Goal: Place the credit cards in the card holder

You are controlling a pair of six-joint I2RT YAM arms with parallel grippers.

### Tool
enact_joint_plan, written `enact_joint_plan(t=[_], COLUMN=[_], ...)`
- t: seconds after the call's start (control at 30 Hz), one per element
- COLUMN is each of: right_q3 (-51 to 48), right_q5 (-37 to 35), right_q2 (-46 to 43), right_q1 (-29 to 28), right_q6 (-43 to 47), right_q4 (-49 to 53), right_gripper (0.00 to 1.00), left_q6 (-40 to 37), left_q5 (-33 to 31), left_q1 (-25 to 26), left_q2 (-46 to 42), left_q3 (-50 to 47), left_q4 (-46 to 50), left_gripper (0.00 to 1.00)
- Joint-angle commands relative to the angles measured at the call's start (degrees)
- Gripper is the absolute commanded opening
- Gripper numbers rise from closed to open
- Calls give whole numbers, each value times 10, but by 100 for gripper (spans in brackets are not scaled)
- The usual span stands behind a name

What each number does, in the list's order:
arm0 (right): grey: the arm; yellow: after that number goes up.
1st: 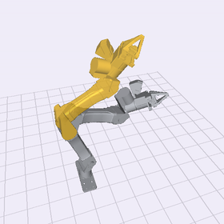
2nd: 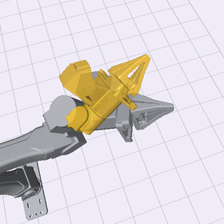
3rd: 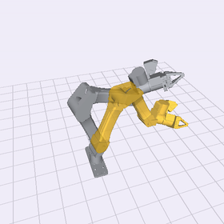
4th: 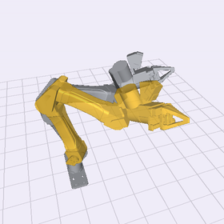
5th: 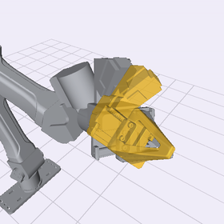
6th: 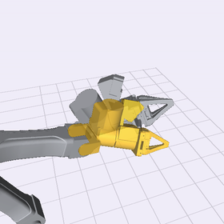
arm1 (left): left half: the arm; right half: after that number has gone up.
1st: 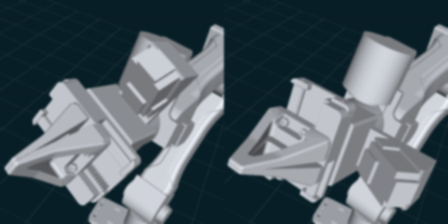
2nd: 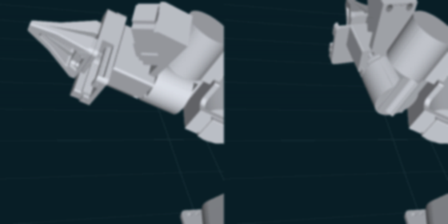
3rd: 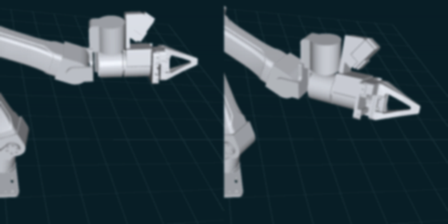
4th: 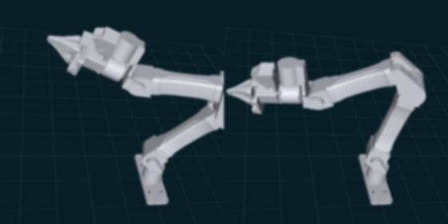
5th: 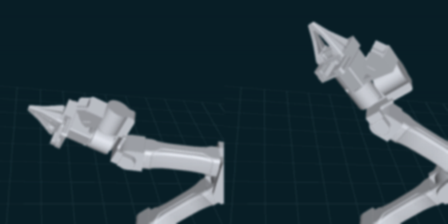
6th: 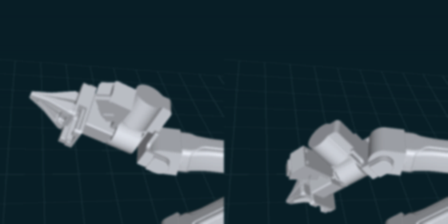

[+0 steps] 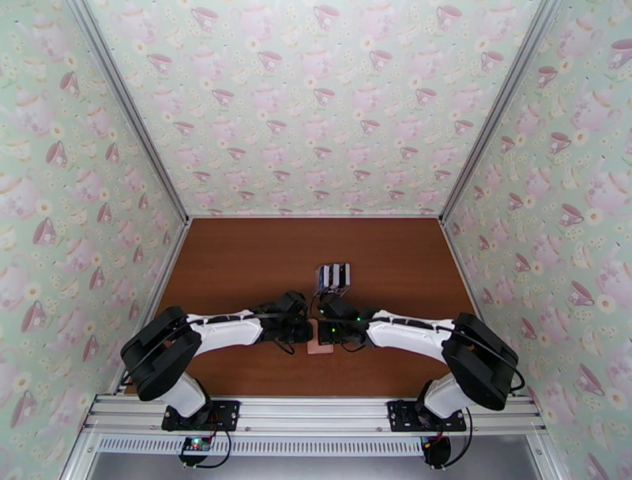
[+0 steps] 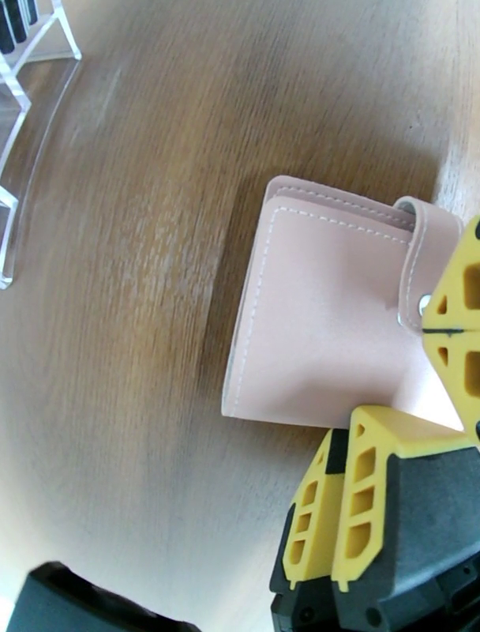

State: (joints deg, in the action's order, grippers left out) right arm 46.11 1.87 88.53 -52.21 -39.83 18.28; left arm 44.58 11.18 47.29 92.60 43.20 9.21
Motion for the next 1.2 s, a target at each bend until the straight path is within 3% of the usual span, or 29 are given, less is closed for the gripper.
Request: enact_joint_plan(t=[0.0,1.17], right_q3=[7,-37], right_q5=[16,42], right_q2=[13,33], right_q1=[2,36], right_q6=[0,-19], right_q4=[-14,-14], right_gripper=[0,0], left_q6=[-1,-1], left_q5=[4,1], left_q1=[-3,-15], left_q2=[4,-1], left_q3=[-8,-19], left_q4=[-6,-7], left_gripper=[22,22])
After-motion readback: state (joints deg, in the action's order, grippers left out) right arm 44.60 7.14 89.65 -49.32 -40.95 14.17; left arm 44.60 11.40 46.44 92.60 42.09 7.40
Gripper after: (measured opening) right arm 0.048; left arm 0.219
